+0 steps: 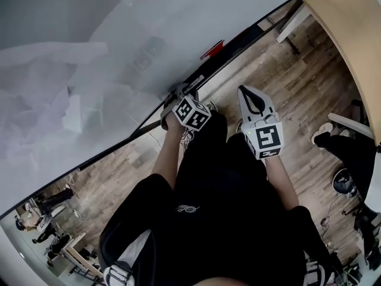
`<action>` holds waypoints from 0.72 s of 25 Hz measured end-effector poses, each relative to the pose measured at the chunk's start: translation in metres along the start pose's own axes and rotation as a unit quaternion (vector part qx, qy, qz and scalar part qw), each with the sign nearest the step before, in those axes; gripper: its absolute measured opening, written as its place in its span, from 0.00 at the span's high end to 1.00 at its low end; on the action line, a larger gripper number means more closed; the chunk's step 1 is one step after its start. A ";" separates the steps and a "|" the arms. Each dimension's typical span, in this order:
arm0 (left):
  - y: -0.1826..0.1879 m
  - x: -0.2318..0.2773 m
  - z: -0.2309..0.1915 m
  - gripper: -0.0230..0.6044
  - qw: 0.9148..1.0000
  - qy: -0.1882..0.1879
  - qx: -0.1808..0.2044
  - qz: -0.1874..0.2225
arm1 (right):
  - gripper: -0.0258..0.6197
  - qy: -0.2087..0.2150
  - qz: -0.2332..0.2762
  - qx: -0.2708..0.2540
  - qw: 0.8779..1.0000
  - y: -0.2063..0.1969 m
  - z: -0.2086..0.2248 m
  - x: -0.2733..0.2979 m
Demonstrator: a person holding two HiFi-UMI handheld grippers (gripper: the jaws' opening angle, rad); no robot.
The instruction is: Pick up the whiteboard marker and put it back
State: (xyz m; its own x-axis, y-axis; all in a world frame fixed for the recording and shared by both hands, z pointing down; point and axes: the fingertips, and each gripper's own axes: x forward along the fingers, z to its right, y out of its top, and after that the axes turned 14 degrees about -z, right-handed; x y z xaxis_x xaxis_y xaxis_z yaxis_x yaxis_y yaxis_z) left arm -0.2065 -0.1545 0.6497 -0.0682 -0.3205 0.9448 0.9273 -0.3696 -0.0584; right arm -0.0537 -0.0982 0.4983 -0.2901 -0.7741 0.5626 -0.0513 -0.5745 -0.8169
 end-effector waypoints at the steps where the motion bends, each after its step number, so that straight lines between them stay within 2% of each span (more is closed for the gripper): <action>1: 0.001 0.003 0.000 0.80 1.000 -0.002 0.005 -0.004 | 0.96 -0.003 -0.001 0.003 1.000 -0.001 0.002 0.000; 8: 0.004 0.018 0.002 0.78 0.999 -0.007 0.025 -0.026 | 0.96 -0.018 -0.001 0.013 1.000 -0.002 0.013 -0.003; 13: 0.002 0.018 0.004 0.78 0.999 -0.005 0.023 -0.030 | 0.96 -0.024 -0.001 0.017 1.000 -0.007 0.019 -0.008; 18: -0.001 0.013 0.007 0.83 1.000 -0.004 0.011 -0.023 | 0.96 -0.022 0.000 0.014 1.000 -0.010 0.017 -0.013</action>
State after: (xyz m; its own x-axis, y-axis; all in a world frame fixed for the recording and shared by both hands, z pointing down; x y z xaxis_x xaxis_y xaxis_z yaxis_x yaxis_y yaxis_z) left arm -0.2053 -0.1525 0.6643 -0.1091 -0.2965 0.9488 0.9314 -0.3640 -0.0067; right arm -0.0333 -0.0874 0.5014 -0.2480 -0.7849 0.5678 -0.0249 -0.5807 -0.8137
